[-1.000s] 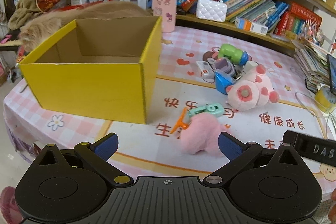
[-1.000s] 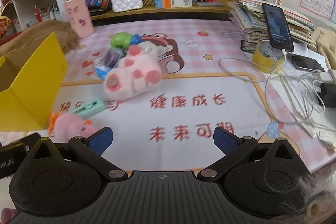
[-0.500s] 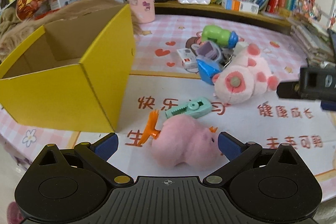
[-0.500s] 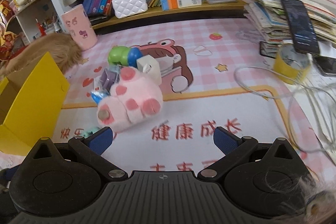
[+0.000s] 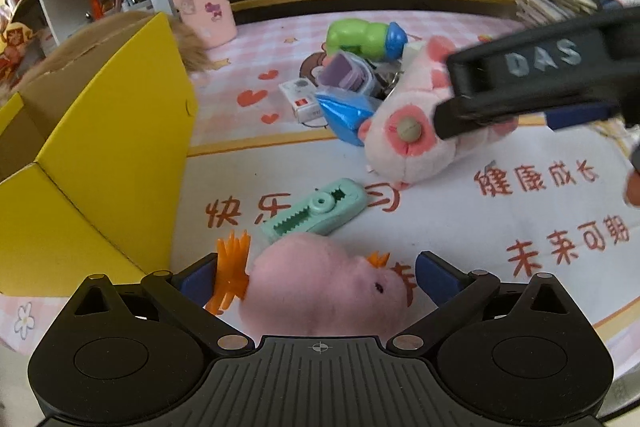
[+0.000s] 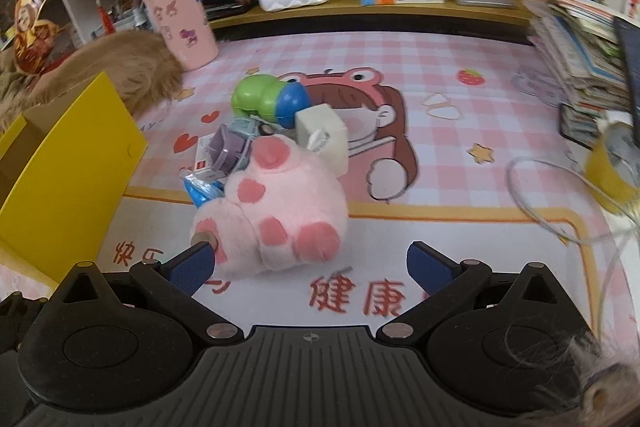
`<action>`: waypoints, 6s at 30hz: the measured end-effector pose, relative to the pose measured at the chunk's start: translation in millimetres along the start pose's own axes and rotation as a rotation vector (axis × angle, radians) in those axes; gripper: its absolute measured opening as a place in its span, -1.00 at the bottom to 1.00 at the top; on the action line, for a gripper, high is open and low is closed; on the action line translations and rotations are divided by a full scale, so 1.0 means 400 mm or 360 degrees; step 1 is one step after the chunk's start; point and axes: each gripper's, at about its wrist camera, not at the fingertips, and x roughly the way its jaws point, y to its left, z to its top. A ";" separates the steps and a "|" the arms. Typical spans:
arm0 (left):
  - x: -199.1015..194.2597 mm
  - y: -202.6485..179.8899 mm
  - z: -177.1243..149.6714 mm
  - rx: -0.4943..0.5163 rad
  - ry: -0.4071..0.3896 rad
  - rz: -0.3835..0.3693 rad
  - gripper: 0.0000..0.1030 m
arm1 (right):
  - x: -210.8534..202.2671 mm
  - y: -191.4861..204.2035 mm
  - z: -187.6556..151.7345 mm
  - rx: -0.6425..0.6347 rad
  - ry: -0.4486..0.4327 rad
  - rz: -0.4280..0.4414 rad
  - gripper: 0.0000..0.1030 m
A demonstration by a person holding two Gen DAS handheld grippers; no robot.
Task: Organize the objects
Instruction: 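Grasp the small pink plush chick with the left tool while the right tool grasps the large pink pig, then carry both plush toys over the yellow box with both tools, then open both tools to drop the plush toys into the yellow box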
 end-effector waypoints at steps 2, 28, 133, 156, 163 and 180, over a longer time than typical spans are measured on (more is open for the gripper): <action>0.004 0.002 -0.005 -0.0006 0.0017 0.0036 0.76 | 0.022 0.005 0.009 -0.0034 0.0020 0.0026 1.00; -0.121 0.131 0.010 -0.0537 -0.0097 -0.0113 0.68 | -0.052 0.002 0.019 0.0032 -0.0104 0.0096 0.44; -0.275 0.785 0.012 -0.0456 -0.0644 -0.0048 0.68 | -0.064 0.768 0.018 -0.0339 -0.0504 -0.0068 0.45; -0.097 0.667 0.078 -0.0288 -0.0351 0.0103 0.68 | 0.135 0.689 0.073 -0.0816 -0.0208 0.0383 0.49; -0.070 0.650 0.103 -0.0262 -0.0330 0.0091 0.68 | 0.153 0.647 0.111 -0.0884 -0.0165 0.0436 0.52; -0.196 0.677 0.110 -0.0384 -0.0586 0.0062 0.72 | 0.056 0.651 0.104 -0.0735 -0.0398 0.0281 0.75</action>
